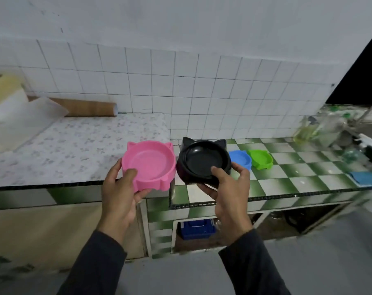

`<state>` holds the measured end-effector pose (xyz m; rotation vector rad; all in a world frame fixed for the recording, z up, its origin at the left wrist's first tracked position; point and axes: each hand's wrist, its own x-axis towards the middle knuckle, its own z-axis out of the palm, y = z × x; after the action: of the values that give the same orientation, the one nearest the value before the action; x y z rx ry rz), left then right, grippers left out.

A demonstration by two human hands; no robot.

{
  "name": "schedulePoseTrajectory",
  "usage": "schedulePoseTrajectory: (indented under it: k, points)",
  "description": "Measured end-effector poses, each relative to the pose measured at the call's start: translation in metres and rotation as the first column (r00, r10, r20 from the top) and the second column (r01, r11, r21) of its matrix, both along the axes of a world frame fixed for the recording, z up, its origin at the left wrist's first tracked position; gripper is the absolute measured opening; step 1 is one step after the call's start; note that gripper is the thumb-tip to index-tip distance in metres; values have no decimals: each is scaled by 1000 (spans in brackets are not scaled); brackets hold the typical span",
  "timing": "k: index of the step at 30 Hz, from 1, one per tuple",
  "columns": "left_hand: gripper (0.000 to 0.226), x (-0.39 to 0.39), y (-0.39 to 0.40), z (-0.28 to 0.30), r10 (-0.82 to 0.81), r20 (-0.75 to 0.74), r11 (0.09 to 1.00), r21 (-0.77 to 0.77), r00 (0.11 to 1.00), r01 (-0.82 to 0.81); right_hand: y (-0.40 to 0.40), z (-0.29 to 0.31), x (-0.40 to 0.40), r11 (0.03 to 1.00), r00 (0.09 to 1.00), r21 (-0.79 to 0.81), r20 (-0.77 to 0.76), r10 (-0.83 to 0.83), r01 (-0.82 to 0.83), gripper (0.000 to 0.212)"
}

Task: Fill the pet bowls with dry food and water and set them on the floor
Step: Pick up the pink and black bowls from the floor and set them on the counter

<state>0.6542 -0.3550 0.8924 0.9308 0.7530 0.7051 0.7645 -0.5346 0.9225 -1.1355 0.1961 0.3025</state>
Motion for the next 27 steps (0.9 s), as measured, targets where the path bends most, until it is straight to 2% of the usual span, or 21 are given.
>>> schedulePoseTrajectory:
  k: [14, 27]
  points:
    - [58, 165, -77, -29, -310, -16, 950, -40, 950, 310, -103, -16, 105, 953, 954, -62, -23, -297, 295, 50]
    - [54, 326, -108, -45, -377, -55, 925, -80, 924, 373, -132, -43, 252, 917, 915, -101, -83, -395, 387, 53]
